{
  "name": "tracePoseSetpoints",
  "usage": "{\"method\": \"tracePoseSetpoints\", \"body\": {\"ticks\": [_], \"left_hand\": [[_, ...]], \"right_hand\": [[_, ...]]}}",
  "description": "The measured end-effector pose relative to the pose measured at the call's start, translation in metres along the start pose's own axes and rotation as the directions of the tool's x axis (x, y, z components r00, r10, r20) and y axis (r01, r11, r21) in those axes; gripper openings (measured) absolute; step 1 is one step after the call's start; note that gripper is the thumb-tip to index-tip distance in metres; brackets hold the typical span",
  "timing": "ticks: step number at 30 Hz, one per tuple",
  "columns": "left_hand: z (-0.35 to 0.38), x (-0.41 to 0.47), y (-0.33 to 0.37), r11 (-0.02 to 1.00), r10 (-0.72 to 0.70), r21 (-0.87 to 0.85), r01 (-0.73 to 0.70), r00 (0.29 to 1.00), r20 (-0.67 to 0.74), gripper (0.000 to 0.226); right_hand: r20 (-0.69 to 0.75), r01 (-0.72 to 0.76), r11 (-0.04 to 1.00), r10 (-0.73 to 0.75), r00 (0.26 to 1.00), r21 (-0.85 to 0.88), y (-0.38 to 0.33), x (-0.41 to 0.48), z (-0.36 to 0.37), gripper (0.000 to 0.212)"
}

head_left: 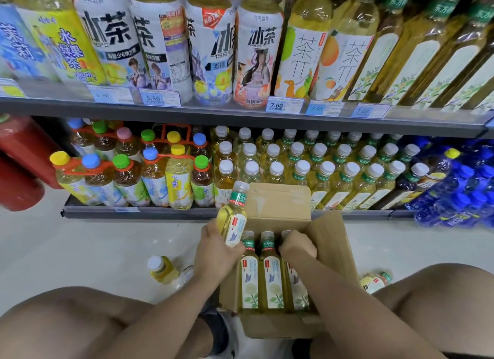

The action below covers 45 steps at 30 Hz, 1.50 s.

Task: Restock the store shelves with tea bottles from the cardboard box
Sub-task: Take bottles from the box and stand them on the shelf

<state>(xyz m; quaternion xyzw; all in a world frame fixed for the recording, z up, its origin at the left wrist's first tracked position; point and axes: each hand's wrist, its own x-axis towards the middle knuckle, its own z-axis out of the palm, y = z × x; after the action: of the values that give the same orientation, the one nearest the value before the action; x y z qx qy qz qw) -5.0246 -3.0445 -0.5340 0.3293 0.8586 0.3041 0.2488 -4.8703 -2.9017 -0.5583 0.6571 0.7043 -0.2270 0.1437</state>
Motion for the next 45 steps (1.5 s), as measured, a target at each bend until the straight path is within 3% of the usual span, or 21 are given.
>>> {"method": "tracePoseSetpoints", "body": {"ticks": [3, 7, 10, 16, 22, 27, 33, 37, 45], "left_hand": [[-0.004, -0.002, 0.004, 1.000, 0.002, -0.022, -0.002, 1.000, -0.019, 0.077], [-0.018, -0.011, 0.017, 0.998, 0.011, -0.056, -0.013, 1.000, -0.028, 0.072], [-0.026, -0.017, 0.025, 0.992, 0.052, -0.110, -0.057, 0.998, -0.047, 0.073], [-0.070, -0.050, 0.086, 0.941, 0.251, -0.209, -0.268, 0.962, -0.107, 0.062], [-0.155, -0.074, 0.203, 0.855, 0.379, -0.310, -0.416, 0.909, -0.174, 0.066], [-0.236, -0.072, 0.300, 0.785, 0.521, -0.243, -0.570, 0.819, -0.240, 0.071], [-0.315, -0.056, 0.401, 0.696, 0.632, -0.178, -0.696, 0.711, -0.308, 0.068], [-0.347, -0.023, 0.455, 0.661, 0.647, -0.149, -0.735, 0.660, -0.382, 0.072], [-0.347, 0.062, 0.496, 0.703, 0.665, -0.073, -0.708, 0.690, -0.284, 0.070]], "right_hand": [[-0.020, -0.011, 1.000, 0.012, 1.000, 0.029, 0.004, -0.006, -0.006, 0.013], [-0.104, 0.020, 0.994, -0.009, 0.995, 0.104, 0.004, -0.029, -0.026, 0.045], [-0.225, 0.136, 0.985, -0.108, 0.968, 0.111, 0.004, -0.056, -0.050, 0.052], [-0.467, 0.422, 0.880, -0.287, 0.837, 0.216, 0.001, -0.121, -0.132, 0.038], [-0.652, 0.640, 0.729, -0.365, 0.664, 0.243, -0.013, -0.188, -0.267, 0.045], [-0.823, 0.803, 0.578, -0.381, 0.422, 0.144, -0.027, -0.244, -0.390, 0.030], [-0.930, 0.896, 0.444, -0.334, 0.152, -0.012, -0.054, -0.272, -0.519, 0.031], [-0.934, 0.910, 0.405, -0.350, 0.065, -0.089, -0.074, -0.266, -0.578, 0.035], [-0.887, 0.910, 0.413, -0.426, 0.179, -0.015, -0.112, -0.184, -0.604, 0.032]]}}
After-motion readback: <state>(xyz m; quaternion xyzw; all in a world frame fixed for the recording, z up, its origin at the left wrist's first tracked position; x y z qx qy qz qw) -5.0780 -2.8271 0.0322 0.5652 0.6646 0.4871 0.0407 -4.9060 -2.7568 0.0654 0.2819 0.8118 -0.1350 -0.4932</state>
